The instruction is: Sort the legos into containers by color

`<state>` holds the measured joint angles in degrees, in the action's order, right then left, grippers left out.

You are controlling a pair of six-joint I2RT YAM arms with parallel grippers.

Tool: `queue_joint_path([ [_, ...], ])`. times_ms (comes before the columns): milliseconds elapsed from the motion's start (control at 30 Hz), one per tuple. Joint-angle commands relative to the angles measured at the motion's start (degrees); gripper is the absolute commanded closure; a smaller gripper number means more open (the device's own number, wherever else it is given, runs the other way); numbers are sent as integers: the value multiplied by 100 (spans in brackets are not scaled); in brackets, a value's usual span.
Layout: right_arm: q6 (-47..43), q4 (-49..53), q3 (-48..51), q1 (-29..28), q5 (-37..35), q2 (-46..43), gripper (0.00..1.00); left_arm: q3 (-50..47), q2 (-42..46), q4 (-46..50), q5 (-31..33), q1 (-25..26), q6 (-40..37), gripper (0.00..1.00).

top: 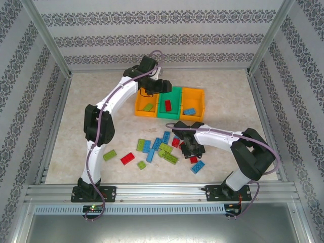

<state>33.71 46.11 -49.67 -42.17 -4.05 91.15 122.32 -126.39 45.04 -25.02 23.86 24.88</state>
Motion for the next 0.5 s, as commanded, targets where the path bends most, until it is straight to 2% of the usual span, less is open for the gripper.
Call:
queue_joint_path([
  [0, -37, -59, -100, -22, -203, -12, 71, -192, 352, 249, 245, -204, -148, 27],
  [167, -12, -137, -163, -24, -336, -355, 79, -695, 700, 240, 406, -400, -201, 25],
  [333, -253, -520, -197, 19, -241, -1110, 81, -1631, 1315, 181, 666, -638, -282, 21],
  [467, -361, -1243, -181, 508, 254, -1587, 81, -2496, 1881, 348, 1135, -832, -158, 16],
])
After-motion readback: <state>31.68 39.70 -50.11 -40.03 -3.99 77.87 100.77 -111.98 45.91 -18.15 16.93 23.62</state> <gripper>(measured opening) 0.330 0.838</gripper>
